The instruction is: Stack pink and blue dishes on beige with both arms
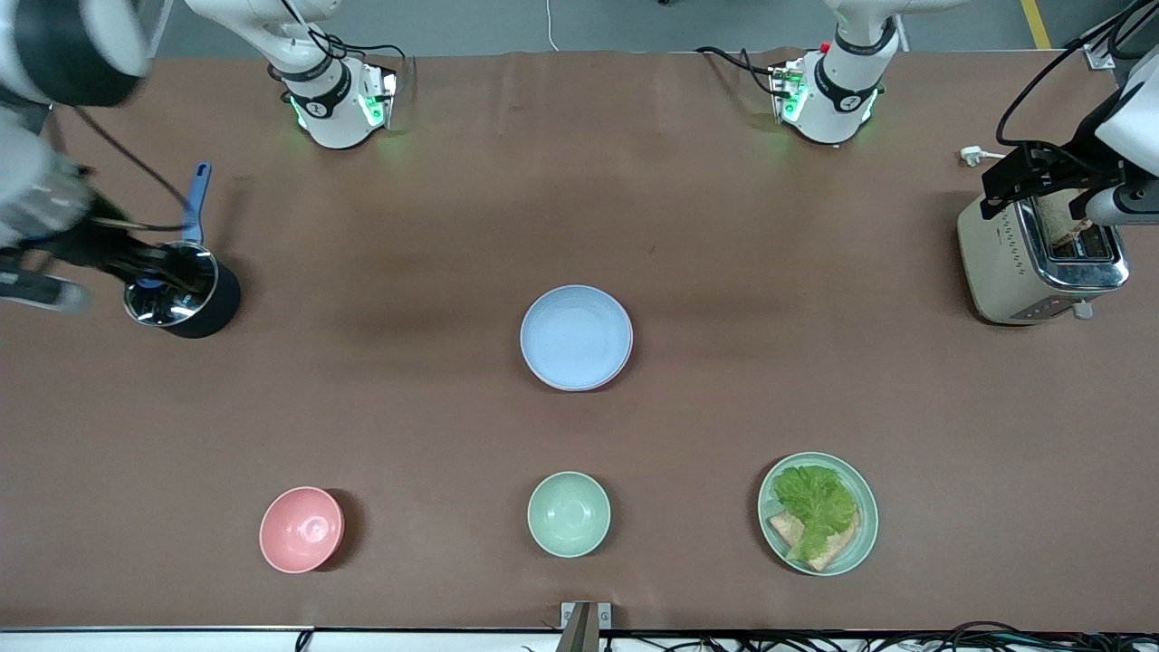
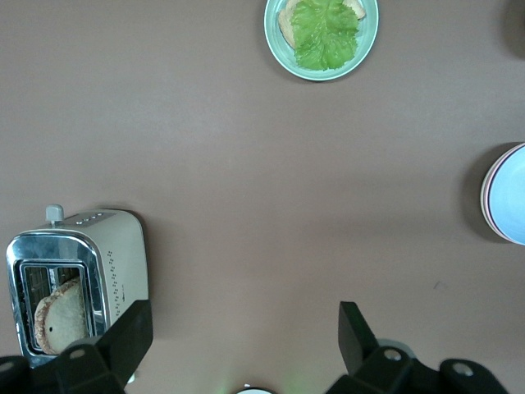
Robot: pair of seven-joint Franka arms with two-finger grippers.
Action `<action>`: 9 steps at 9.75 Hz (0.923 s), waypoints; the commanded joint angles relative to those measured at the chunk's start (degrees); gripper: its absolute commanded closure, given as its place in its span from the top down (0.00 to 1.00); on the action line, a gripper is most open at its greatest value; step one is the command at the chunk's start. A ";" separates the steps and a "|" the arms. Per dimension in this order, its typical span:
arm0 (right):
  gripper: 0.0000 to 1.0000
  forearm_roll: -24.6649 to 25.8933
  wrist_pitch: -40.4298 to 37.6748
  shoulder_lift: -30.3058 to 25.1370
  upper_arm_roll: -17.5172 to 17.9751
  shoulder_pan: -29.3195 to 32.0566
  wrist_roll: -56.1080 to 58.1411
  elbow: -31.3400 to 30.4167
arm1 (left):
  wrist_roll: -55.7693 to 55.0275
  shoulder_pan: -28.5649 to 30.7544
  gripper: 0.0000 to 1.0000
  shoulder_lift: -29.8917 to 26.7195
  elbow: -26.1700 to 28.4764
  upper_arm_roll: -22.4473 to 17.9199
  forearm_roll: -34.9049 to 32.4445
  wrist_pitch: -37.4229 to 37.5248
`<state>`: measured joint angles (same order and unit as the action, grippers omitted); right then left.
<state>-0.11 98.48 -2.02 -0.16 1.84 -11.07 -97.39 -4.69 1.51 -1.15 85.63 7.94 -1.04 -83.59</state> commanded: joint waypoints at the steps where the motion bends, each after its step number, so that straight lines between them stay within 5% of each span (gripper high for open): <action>1: 1.00 0.64 -6.43 1.06 -1.34 -0.70 0.79 9.20 | -0.84 -0.36 1.00 -0.69 2.00 0.15 0.86 0.36; 3: 1.00 0.72 -8.99 1.41 -1.34 -0.18 1.40 13.27 | -0.67 -0.19 1.00 -0.87 1.90 0.15 0.78 0.36; 9: 1.00 0.55 -11.11 1.41 -0.99 0.62 2.37 13.01 | -0.06 -0.63 1.00 -0.35 0.16 1.82 -0.45 0.27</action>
<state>-0.11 88.51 -0.89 -1.48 1.97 -9.51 -85.60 -4.74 1.07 -1.94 85.39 9.50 -1.01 -83.62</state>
